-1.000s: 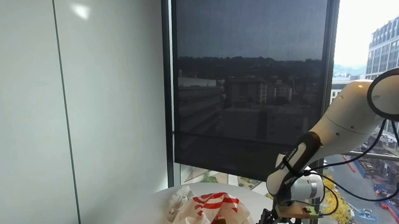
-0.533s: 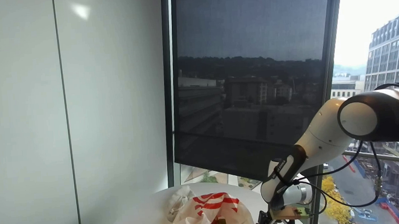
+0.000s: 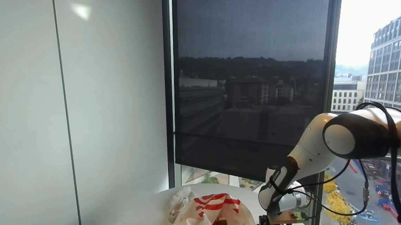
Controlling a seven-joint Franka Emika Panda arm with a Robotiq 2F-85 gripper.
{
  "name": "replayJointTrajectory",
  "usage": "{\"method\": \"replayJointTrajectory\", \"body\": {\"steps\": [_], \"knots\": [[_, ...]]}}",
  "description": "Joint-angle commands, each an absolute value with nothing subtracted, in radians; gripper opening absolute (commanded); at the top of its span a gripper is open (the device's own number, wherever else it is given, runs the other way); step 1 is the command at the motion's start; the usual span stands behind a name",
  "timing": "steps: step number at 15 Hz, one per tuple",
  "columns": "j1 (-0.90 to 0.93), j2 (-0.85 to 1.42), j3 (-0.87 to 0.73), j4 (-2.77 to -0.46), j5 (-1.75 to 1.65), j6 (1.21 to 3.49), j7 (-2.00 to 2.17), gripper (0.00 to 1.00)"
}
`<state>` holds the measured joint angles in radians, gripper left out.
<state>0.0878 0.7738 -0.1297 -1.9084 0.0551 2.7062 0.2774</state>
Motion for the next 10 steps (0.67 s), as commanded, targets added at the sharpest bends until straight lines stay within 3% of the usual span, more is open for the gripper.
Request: {"method": "replayJointTrajectory", "body": {"steps": [1,8,10], "knots": [[0.139,0.775,-0.177,-1.882,0.026,2.685,0.338,0.52],[0.328,0.625,-0.322,-2.026,-0.071,2.624,0.533,0.03],[0.433,0.554,-0.402,-2.083,-0.172,2.587,0.651,0.05]]}}
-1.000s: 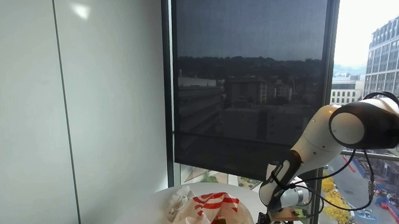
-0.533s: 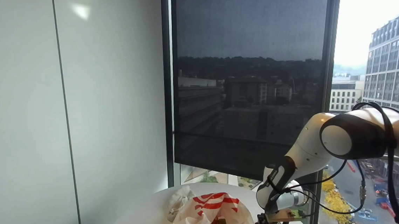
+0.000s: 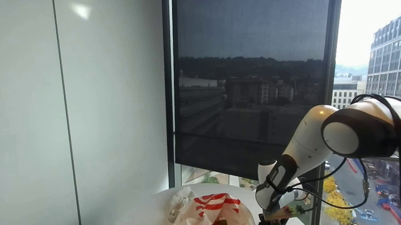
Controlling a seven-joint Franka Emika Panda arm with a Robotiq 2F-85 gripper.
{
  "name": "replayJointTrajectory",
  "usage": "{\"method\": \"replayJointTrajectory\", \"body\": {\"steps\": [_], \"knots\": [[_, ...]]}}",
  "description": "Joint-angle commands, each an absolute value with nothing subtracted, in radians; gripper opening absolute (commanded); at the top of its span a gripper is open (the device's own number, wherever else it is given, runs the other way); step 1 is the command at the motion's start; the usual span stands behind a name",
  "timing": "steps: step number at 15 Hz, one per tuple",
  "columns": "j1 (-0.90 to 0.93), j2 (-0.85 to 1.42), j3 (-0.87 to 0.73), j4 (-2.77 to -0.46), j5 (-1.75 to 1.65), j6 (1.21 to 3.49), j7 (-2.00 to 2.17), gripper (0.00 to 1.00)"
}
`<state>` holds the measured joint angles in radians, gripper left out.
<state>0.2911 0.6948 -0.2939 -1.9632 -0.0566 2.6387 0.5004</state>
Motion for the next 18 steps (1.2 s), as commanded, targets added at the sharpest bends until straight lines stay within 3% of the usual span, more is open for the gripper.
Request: {"method": "replayJointTrajectory", "body": {"steps": [1,10,12,13,17,18], "knots": [[0.487,0.514,-0.442,-2.113,-0.239,2.578,0.719,0.03],[1.123,0.222,-0.895,-2.235,-0.98,2.532,1.36,0.05],[1.173,0.172,-0.888,-2.238,-1.133,2.551,1.423,0.05],[1.029,0.13,-0.709,-2.225,-1.199,2.551,1.435,0.06],[0.775,0.212,-0.41,-2.187,-1.182,2.768,1.397,0.05],[0.878,0.261,-0.523,-2.176,-1.16,2.848,1.395,0.05]]}}
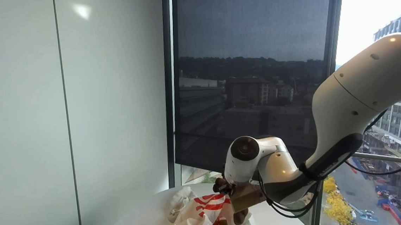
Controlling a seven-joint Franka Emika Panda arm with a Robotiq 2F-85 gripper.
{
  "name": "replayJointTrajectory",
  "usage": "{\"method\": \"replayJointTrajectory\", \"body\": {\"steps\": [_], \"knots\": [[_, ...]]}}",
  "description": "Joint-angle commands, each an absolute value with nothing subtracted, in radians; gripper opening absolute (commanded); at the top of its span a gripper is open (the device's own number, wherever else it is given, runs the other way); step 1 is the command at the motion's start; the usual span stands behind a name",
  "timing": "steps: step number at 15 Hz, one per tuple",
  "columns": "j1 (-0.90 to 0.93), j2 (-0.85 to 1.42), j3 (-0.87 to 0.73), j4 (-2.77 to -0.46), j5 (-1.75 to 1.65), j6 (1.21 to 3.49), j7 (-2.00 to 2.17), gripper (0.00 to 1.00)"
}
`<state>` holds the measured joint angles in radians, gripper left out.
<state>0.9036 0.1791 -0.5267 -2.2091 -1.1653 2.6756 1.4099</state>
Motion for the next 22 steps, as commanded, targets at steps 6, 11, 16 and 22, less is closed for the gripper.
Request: {"method": "replayJointTrajectory", "body": {"steps": [6,11,16,22], "knots": [[0.728,0.503,-0.446,-2.105,-1.069,3.123,1.33,0.05],[0.598,0.573,-0.325,-2.09,-1.003,3.124,1.204,0.05],[0.435,0.523,-0.14,-2.153,-0.9,3.03,1.033,0.05],[0.234,0.591,0.119,-2.063,-0.704,2.869,0.728,0.05]]}}
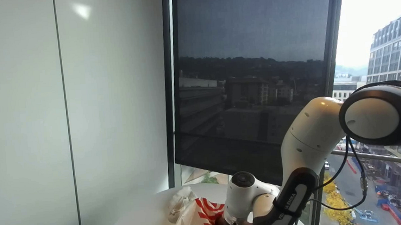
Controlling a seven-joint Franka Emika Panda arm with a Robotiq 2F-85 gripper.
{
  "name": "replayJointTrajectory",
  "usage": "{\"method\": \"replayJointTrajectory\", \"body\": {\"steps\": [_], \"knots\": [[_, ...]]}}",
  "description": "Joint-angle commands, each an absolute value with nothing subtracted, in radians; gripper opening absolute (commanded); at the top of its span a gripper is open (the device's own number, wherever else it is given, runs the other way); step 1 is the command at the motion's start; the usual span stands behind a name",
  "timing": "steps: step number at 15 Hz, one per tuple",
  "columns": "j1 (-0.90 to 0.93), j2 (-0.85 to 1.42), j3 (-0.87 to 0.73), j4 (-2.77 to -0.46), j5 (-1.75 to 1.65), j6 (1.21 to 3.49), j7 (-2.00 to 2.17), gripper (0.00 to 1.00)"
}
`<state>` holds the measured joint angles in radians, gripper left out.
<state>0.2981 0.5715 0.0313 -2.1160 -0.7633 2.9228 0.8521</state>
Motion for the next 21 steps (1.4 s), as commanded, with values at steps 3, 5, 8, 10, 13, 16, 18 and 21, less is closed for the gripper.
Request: {"method": "replayJointTrajectory", "body": {"steps": [3,5,8,10,13,16,18,21], "knots": [[0.159,0.564,0.201,-2.074,-0.659,2.84,0.599,0.05],[0.174,0.534,0.197,-2.101,-0.453,2.802,0.438,0.05],[0.185,0.514,0.196,-2.083,-0.225,2.63,0.282,0.05],[0.206,0.5,0.174,-2.068,-0.165,2.541,0.243,0.05],[0.234,0.522,0.145,-2.004,-0.15,2.434,0.229,0.05],[0.239,0.581,0.157,-1.9,-0.118,2.273,0.201,0.05],[0.251,0.623,0.154,-1.828,-0.11,2.185,0.19,0.05],[0.274,0.689,0.132,-1.726,-0.137,2.143,0.201,0.05]]}}
